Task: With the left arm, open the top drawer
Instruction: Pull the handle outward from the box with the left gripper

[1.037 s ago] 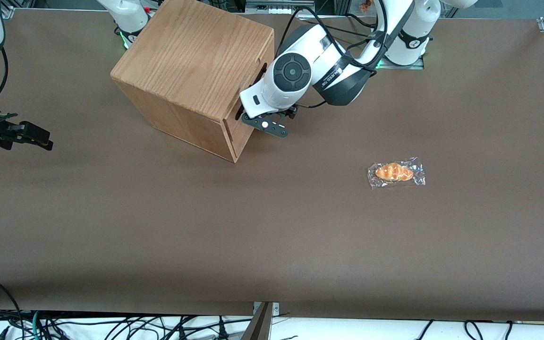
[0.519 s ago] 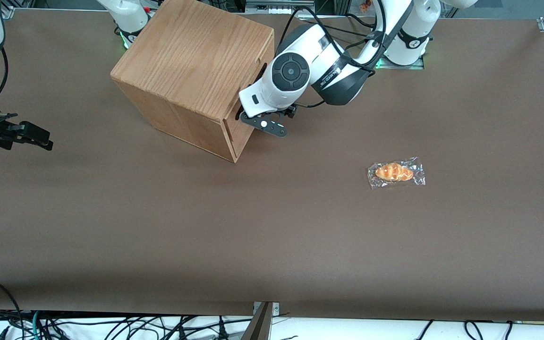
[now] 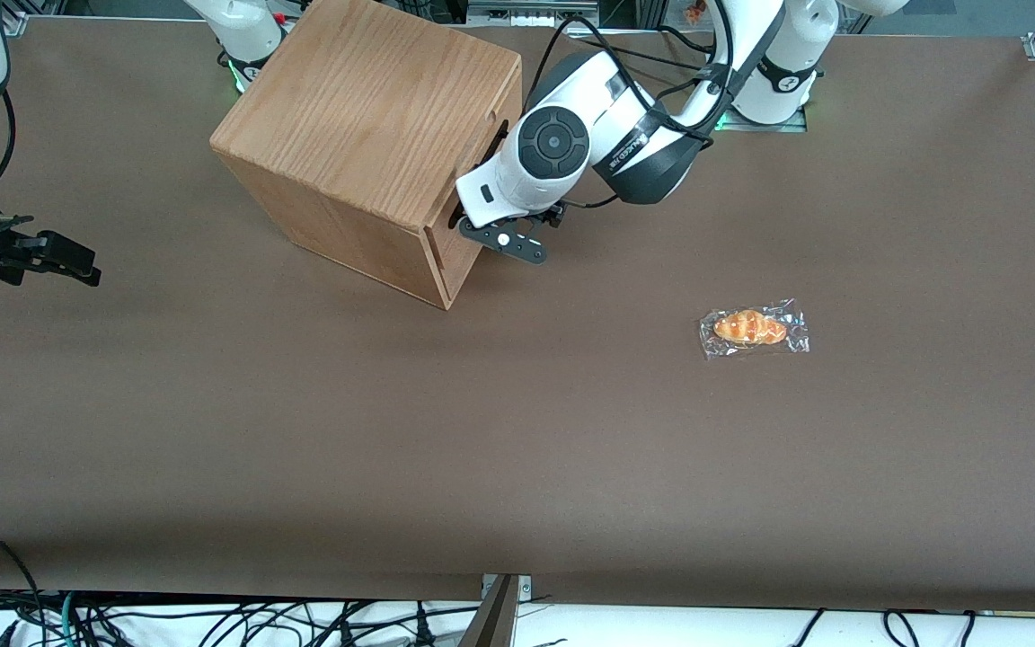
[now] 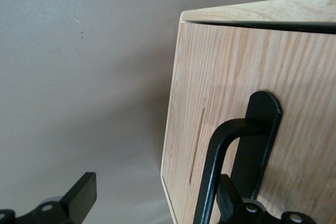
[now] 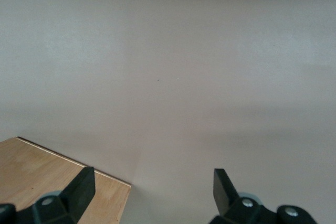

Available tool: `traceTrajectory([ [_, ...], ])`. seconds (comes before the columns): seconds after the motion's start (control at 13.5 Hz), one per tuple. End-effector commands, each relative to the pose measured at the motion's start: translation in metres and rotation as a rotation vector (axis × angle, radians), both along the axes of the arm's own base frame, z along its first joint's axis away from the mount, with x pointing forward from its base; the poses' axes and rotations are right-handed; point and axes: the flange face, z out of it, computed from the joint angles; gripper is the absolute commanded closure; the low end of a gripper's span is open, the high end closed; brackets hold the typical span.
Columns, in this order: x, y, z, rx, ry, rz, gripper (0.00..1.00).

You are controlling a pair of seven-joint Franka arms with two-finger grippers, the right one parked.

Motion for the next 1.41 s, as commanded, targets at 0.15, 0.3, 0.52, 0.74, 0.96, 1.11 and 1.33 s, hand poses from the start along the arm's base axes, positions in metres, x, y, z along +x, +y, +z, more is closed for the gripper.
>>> traceTrajectory([
  [0.15, 0.001, 0.008, -0.015, 0.017, -0.009, -0.014, 0.0],
  [0.3, 0.001, 0.011, -0.014, 0.033, -0.022, -0.023, 0.0],
  [0.52, 0.006, 0.019, -0.009, 0.049, -0.03, -0.022, 0.0],
  [0.74, 0.011, 0.025, -0.004, 0.052, -0.028, -0.013, 0.0],
  [0.96, 0.023, 0.043, 0.004, 0.057, -0.023, 0.01, 0.0],
  [1.11, 0.032, 0.057, 0.004, 0.07, -0.006, 0.028, 0.0],
  [1.33, 0.044, 0.075, 0.007, 0.063, -0.002, 0.021, 0.0],
])
